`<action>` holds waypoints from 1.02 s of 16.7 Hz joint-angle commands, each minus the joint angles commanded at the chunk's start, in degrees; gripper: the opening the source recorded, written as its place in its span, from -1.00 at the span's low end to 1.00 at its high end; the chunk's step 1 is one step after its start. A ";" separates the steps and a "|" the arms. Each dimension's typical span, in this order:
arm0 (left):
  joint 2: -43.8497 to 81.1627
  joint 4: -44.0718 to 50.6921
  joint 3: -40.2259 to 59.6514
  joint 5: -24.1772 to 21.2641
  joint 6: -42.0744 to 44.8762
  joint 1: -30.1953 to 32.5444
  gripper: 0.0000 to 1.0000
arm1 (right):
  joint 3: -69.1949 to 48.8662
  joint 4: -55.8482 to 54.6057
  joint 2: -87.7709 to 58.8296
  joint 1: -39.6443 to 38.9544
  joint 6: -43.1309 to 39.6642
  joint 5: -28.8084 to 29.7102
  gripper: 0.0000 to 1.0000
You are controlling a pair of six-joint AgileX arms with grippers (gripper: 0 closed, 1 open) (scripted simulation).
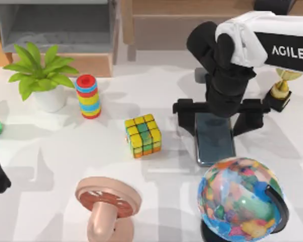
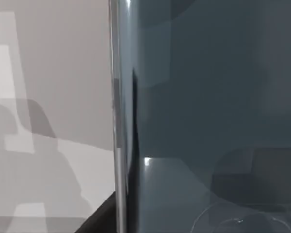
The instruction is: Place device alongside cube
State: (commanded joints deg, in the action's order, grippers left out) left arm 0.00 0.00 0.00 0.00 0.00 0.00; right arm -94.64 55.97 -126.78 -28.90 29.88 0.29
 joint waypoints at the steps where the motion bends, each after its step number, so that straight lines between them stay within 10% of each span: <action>1: 0.00 0.00 0.00 0.00 0.00 0.00 1.00 | 0.78 -0.06 -0.89 0.00 0.00 0.05 -1.00; 7: 0.00 0.00 0.00 0.00 0.00 0.00 1.00 | 0.78 -0.06 -0.89 0.00 0.00 0.05 -1.00; 17: 0.00 0.00 0.00 0.00 0.00 0.00 1.00 | 0.78 -0.06 -0.89 0.00 0.00 0.05 0.51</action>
State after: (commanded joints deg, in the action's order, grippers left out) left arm 0.00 0.00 0.00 0.00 0.00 0.00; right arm -93.86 55.91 -127.67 -28.90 29.88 0.34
